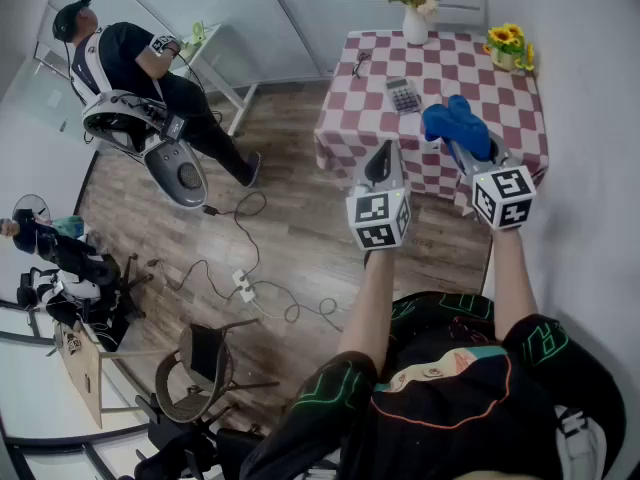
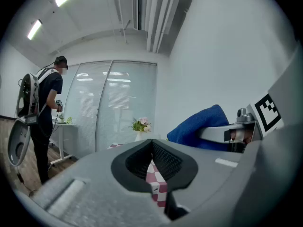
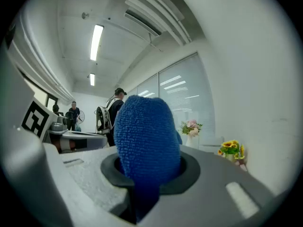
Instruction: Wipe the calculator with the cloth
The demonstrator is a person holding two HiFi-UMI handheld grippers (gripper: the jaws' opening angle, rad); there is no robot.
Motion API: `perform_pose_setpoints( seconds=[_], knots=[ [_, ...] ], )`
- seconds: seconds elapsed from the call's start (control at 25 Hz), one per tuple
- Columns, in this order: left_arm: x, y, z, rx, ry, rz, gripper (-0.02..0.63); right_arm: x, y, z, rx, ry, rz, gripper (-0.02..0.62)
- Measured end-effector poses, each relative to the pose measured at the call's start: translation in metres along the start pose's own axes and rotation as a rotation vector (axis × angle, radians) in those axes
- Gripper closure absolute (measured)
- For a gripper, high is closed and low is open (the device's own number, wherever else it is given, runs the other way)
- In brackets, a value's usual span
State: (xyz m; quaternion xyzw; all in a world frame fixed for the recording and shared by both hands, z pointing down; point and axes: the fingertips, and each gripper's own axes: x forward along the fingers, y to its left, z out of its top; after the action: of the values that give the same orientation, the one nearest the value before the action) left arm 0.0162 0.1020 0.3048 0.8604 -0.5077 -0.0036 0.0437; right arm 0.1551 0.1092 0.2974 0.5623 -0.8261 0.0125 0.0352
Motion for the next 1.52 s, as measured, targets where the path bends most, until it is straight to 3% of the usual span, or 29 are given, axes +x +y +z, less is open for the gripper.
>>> perform_pose_setpoints(
  seconds=[0.16,0.52,0.72,0.92,1.12,1.52],
  knots=[
    [0.004,-0.004,0.002,0.005,-0.004,-0.007,0.595,-0.002,-0.006,0.010,0.080,-0.074,0.007,0.497],
    [-0.006,0.013,0.004,0.019,-0.003,0.026,0.595,0.008,-0.019,0.000,0.109,-0.025,-0.055,0.495],
    [-0.006,0.019,-0.012,0.045,0.037,0.028,0.595,0.024,-0.002,-0.025,0.118,0.046,-0.018,0.495],
    [0.023,0.037,-0.035,-0.026,0.061,0.033,0.595,0.043,-0.017,-0.040,0.101,0.081,-0.034,0.495],
    [0.067,0.053,-0.050,-0.067,0.078,0.051,0.595,0.060,-0.061,-0.051,0.113,0.107,-0.090,0.495],
    [0.155,0.063,-0.101,-0.087,0.223,-0.001,0.595,0.139,-0.100,-0.100,0.151,0.238,-0.083,0.494]
  ],
)
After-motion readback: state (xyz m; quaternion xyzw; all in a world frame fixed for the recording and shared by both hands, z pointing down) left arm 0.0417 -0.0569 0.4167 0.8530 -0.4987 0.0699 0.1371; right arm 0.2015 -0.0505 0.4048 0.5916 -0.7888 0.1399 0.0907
